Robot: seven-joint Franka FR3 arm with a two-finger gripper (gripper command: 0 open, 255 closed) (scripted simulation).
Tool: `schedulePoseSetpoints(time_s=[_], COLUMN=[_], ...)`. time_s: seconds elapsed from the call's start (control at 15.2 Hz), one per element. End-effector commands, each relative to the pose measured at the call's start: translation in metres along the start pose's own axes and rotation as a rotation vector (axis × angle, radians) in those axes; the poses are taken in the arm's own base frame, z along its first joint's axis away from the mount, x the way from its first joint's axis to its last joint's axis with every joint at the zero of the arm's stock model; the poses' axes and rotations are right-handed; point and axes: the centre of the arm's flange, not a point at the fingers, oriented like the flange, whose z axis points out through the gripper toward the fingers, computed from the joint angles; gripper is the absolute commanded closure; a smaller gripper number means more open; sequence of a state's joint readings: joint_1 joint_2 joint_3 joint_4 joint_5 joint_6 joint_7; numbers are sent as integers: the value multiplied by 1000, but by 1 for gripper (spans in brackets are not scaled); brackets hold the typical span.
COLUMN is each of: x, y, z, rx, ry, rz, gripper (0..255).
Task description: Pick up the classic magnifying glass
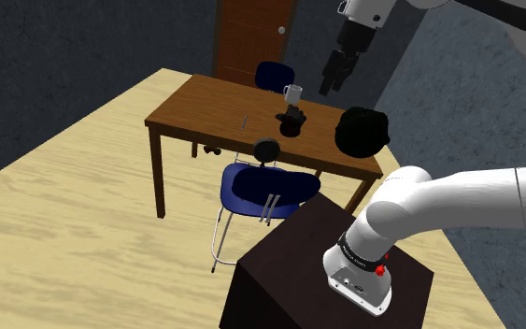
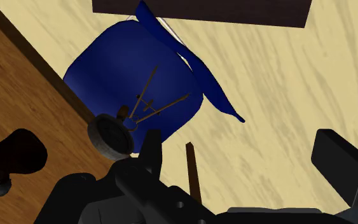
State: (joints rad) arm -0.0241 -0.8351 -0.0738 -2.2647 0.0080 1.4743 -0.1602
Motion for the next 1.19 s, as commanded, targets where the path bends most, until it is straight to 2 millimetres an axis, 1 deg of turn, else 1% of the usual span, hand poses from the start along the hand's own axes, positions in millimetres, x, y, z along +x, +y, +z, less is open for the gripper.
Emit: schedulePoseSetpoints(time_s=[0.0,0.53,1.12], x=[0,40,90], y=[0,57,118], z=[0,78,165], rx=[0,-27,-58], ry=[0,-19,-39], rz=[0,-94,-200], gripper=[0,0,0])
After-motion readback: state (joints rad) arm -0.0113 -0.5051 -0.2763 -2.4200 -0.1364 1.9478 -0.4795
